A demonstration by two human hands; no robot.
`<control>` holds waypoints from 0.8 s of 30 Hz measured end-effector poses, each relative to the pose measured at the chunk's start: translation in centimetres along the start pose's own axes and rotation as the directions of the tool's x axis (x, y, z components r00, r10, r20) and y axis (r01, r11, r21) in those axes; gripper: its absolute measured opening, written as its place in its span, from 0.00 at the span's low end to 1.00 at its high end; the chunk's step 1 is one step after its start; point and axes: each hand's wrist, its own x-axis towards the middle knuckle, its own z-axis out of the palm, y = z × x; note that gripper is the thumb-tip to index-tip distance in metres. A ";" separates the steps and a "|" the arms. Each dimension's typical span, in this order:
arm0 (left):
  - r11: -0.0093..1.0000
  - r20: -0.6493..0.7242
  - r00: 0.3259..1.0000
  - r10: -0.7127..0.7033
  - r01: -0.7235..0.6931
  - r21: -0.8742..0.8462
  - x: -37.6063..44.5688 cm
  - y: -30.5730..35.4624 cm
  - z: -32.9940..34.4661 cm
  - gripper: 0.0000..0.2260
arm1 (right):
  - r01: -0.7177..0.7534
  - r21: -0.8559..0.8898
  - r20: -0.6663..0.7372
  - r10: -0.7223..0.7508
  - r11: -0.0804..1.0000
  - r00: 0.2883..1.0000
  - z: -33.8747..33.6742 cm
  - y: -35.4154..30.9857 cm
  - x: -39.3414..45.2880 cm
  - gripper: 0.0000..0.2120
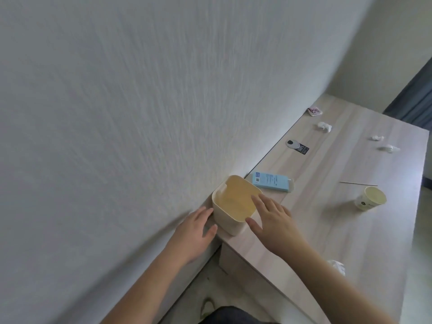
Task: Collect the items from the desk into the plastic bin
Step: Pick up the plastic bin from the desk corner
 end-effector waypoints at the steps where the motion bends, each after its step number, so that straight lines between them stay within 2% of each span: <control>1: 0.999 0.017 1.000 -0.008 0.008 -0.037 0.4 -0.4 0.2 0.28 | -0.005 0.001 0.003 0.005 1.000 1.000 0.0 -0.1 0.8 0.33; 6: 0.967 0.055 0.992 -0.112 0.121 -0.222 2.4 -1.1 1.5 0.28 | -0.075 0.100 0.025 0.073 0.992 0.997 0.8 0.2 4.1 0.32; 10: 0.802 0.085 0.959 -0.271 0.274 -0.530 4.4 -0.4 2.7 0.27 | -0.166 0.177 0.062 0.158 0.970 0.986 1.8 1.2 6.1 0.32; 12: 0.719 0.080 0.935 -0.344 0.317 -0.618 5.1 0.0 3.2 0.26 | -0.250 0.267 0.123 0.225 0.931 0.967 2.2 1.8 7.0 0.32; 15: 0.655 0.044 0.913 -0.405 0.323 -0.683 6.0 0.3 3.5 0.24 | -0.369 0.432 0.256 0.280 0.823 0.925 2.7 2.2 7.5 0.33; 19: 0.640 0.011 0.910 -0.414 0.300 -0.708 7.0 0.7 3.6 0.21 | -0.443 0.658 0.308 0.319 0.610 0.896 3.0 2.3 6.9 0.26; 24: 0.623 0.027 0.906 -0.423 0.312 -0.717 7.1 1.4 3.9 0.21 | -0.511 0.735 0.406 0.315 0.444 0.858 2.8 3.7 6.3 0.28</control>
